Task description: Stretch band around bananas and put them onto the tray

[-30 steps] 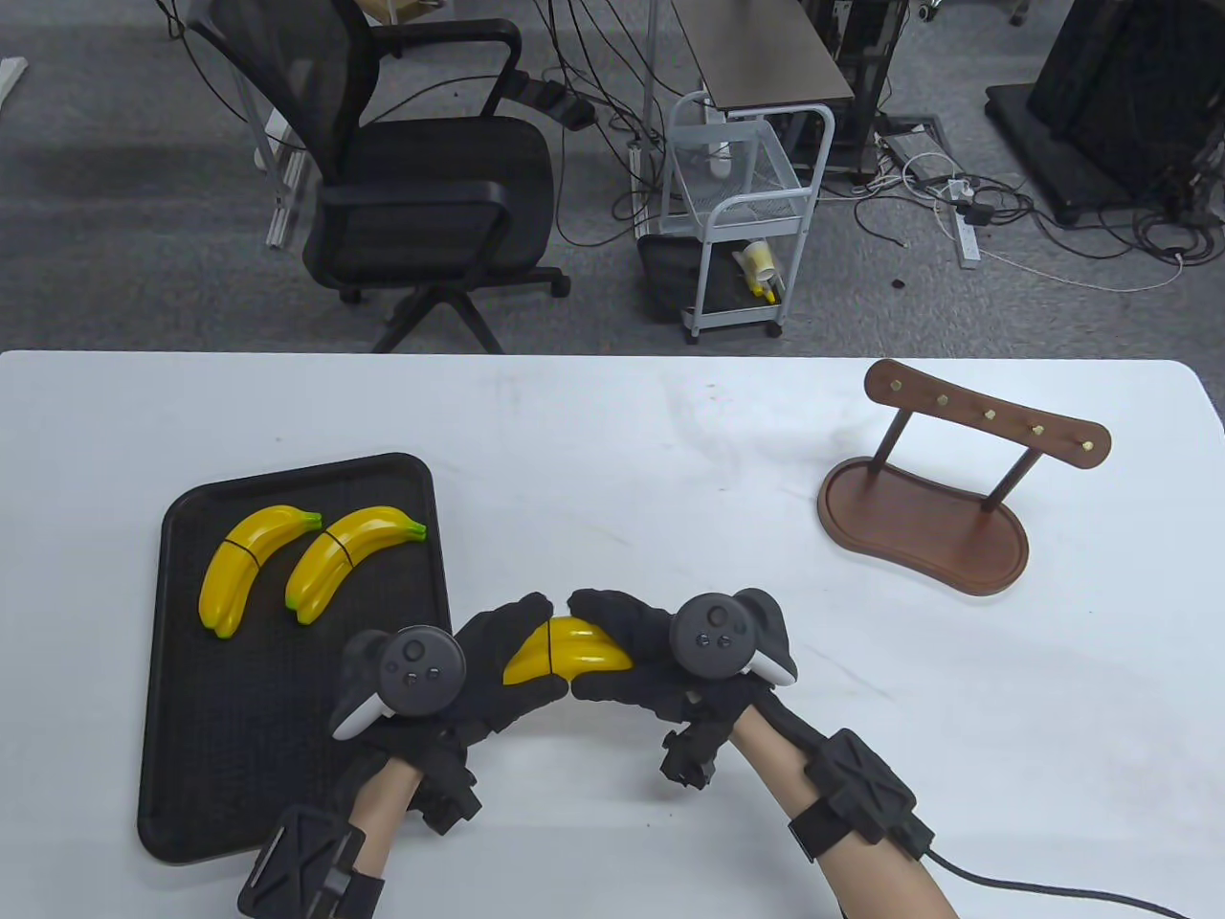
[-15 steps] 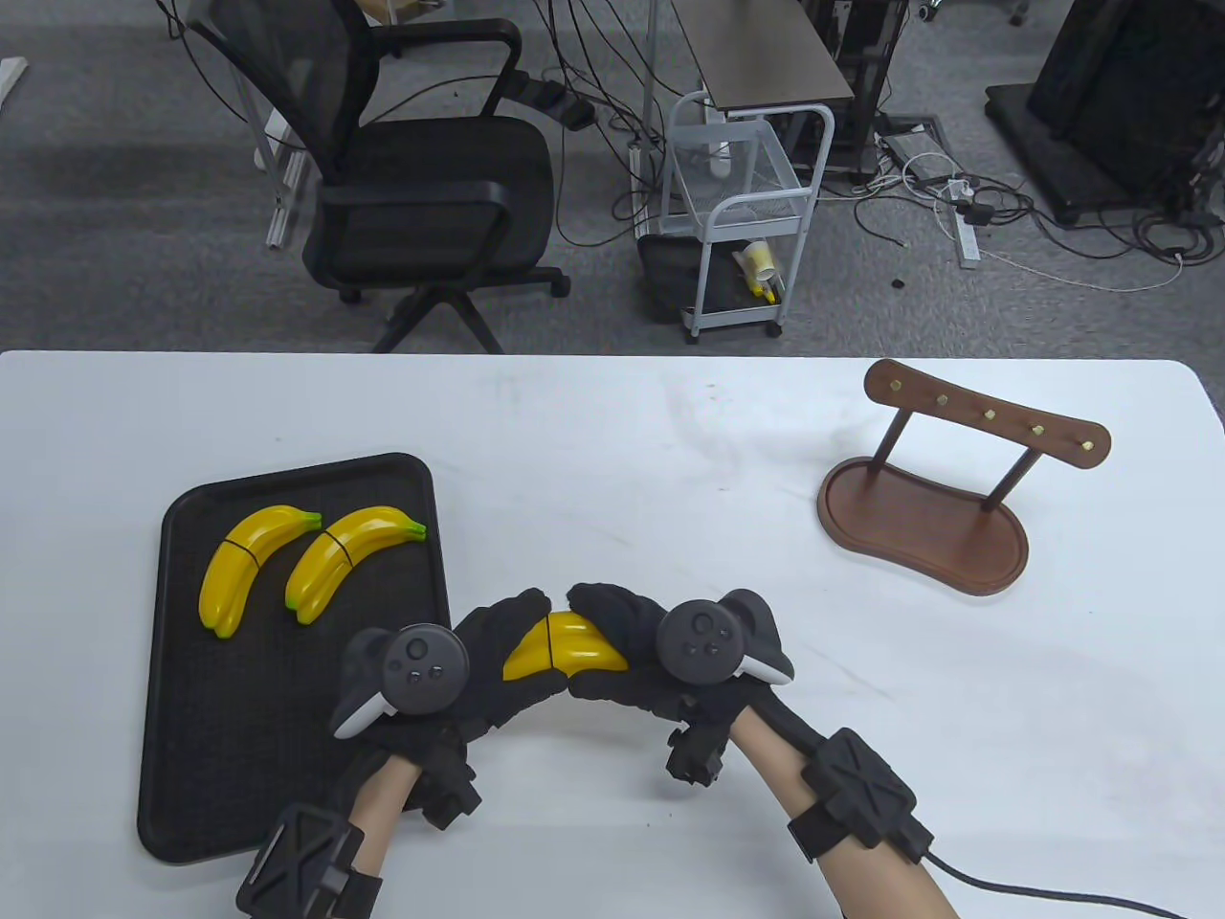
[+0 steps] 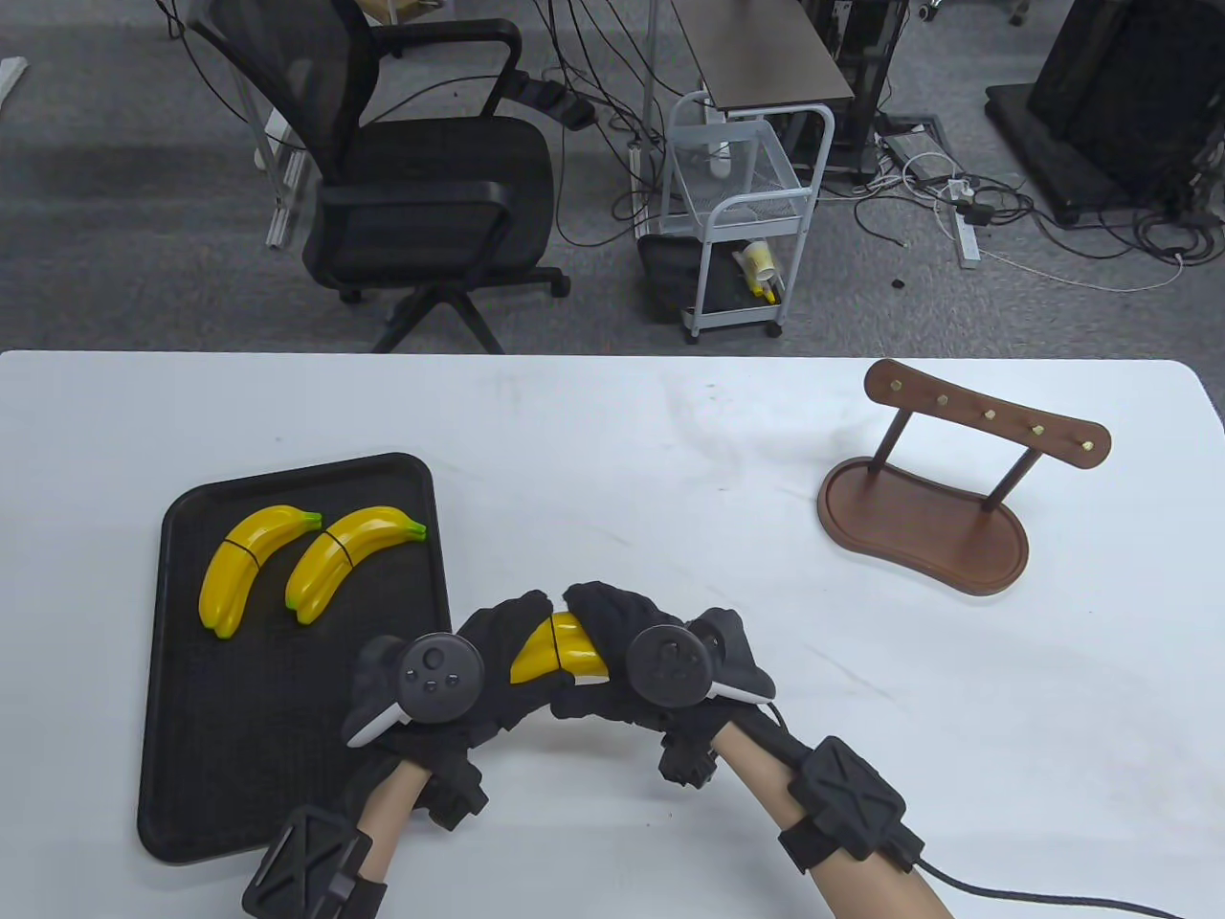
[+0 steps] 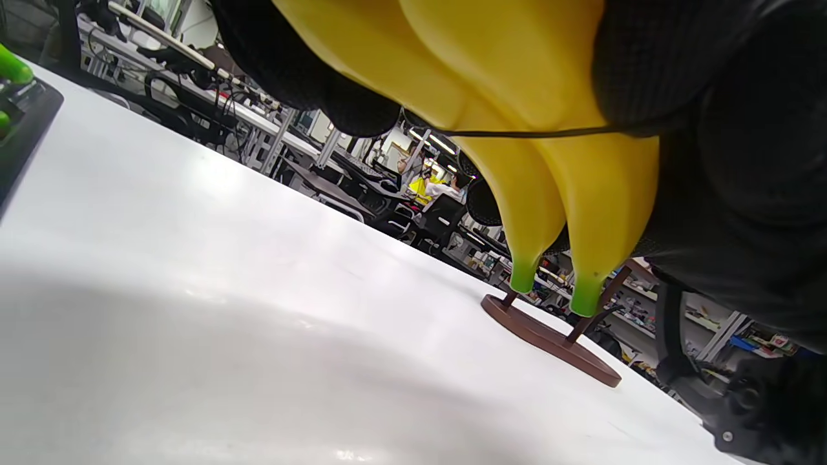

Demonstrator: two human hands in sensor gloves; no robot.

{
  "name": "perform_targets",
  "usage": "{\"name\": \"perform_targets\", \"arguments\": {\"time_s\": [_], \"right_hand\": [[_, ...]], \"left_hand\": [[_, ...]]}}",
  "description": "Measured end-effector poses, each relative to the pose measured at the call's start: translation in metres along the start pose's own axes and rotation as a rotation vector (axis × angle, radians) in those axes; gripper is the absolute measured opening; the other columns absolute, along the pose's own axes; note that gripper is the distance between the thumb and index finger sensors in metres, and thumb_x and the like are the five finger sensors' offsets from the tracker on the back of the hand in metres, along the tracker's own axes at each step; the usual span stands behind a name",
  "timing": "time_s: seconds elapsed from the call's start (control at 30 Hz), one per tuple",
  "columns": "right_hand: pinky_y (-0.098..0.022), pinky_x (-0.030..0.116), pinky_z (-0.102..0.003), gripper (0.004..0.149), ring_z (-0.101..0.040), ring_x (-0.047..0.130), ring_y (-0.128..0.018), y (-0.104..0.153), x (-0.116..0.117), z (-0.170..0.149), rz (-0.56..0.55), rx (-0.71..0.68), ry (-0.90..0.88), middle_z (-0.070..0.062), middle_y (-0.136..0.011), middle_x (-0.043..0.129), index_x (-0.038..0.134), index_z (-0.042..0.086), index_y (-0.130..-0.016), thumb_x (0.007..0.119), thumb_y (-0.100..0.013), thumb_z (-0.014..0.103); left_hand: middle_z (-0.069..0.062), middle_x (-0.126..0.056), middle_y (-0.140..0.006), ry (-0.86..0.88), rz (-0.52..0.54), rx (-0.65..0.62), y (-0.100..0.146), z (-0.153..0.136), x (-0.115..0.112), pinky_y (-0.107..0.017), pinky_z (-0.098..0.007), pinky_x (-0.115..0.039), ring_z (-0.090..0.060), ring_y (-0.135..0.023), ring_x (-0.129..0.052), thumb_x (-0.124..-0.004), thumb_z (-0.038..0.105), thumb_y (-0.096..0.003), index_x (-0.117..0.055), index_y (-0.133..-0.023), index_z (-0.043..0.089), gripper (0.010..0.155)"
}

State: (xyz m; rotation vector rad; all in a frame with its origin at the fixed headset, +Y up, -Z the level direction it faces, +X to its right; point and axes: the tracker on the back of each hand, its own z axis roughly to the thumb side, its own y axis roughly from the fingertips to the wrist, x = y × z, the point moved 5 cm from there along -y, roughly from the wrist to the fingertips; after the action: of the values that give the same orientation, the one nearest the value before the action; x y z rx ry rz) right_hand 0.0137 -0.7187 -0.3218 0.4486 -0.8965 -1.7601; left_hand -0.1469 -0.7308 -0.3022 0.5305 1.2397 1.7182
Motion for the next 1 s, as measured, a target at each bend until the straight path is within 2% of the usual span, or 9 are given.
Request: {"name": "perform_targets", "arguments": {"time_s": [0.27,0.53,0.73,1.0], "right_hand": [[-0.060,0.071,-0.061,0.099,-0.049,0.076,-0.090,0.001,-0.004,-0.002,-0.034,-0.015,-0.057,-0.020,-0.112,0.062,0.048,0.007,-0.113,0.071,-0.041,0.071],[-0.060,0.073,-0.057,0.085,-0.043,0.079,-0.089,0.002,-0.010,-0.009,-0.052,-0.048,-0.135,-0.015,-0.111,0.066,0.053,0.012,-0.111,0.078,-0.044,0.057],[-0.060,0.073,-0.056,0.086,-0.042,0.078,-0.090,0.001,-0.006,-0.013,-0.027,-0.036,-0.138,-0.016,-0.111,0.065,0.051,0.011,-0.112,0.077,-0.045,0.058],[-0.064,0.071,-0.053,0.084,-0.041,0.069,-0.100,0.001,-0.010,-0.013,-0.064,-0.031,-0.136,-0.015,-0.115,0.056,0.043,0.014,-0.113,0.075,-0.048,0.055]], "left_hand": [[-0.012,-0.067,-0.116,0.038,-0.001,-0.010,0.000,-0.002,0.003,-0.077,-0.054,-0.065,-0.035,-0.098,-0.080,-0.080,0.061,-0.0521,-0.049,-0.116,0.016,0.084],[-0.011,-0.067,-0.117,0.087,-0.001,-0.020,0.000,-0.005,0.006,-0.077,-0.054,-0.066,-0.036,-0.098,-0.080,-0.083,0.061,-0.0495,-0.050,-0.116,0.016,0.086],[-0.010,-0.068,-0.116,0.097,-0.016,-0.006,0.000,-0.009,0.002,-0.076,-0.053,-0.067,-0.035,-0.097,-0.081,-0.081,0.062,-0.0505,-0.051,-0.115,0.017,0.085],[-0.014,-0.072,-0.114,0.169,0.006,0.031,0.000,-0.017,0.006,-0.072,-0.052,-0.072,-0.036,-0.091,-0.087,-0.078,0.065,-0.0533,-0.053,-0.115,0.014,0.084]]}}
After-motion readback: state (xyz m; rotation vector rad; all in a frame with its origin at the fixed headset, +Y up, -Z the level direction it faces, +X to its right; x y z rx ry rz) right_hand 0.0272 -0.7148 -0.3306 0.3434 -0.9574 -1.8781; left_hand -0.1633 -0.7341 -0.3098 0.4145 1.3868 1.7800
